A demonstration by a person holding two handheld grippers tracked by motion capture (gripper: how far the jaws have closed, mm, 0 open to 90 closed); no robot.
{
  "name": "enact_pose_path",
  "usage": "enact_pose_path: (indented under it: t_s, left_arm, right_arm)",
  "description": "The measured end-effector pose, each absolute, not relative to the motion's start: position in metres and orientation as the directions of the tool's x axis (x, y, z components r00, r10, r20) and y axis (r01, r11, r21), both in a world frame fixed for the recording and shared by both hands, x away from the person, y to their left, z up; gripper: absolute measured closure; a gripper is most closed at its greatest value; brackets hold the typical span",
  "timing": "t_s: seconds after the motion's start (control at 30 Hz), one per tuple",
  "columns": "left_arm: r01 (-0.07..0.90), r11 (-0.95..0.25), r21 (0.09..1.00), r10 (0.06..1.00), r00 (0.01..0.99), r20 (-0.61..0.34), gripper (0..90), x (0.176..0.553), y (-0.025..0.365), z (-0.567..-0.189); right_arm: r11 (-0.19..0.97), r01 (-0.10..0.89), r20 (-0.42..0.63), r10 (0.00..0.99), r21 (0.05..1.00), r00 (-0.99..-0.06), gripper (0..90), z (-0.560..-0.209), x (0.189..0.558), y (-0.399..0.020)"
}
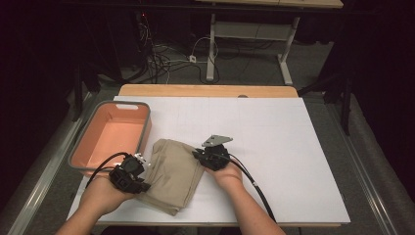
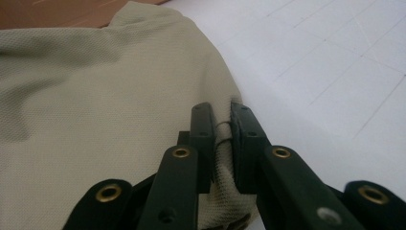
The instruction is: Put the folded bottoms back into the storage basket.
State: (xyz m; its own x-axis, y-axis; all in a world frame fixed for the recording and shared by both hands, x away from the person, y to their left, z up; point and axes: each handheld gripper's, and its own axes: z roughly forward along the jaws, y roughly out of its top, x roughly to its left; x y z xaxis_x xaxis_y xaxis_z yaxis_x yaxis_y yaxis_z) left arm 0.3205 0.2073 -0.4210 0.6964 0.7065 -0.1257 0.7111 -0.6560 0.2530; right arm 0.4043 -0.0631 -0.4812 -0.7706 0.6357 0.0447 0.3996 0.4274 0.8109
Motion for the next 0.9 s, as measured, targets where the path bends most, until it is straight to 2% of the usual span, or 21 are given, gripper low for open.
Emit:
enact_pose_path:
  t_s: [0.47, 0.9]
  left_arm:
    - [0.706, -0.672, 0.222, 0.696, 0.705, -0.137, 74.3, 0.325, 0.205, -0.42]
    - [0.707, -0.678, 0.2, 0.694, 0.706, -0.143, 74.2, 0.33, 0.204, -0.411]
  right_arm:
    - [0.427, 0.409, 0.06, 0.628, 0.807, -0.776, 81.8, -0.481, 0.406, -0.064]
    - [0.445, 0.391, 0.026, 0.633, 0.806, -0.773, 81.9, -0.473, 0.405, -0.058]
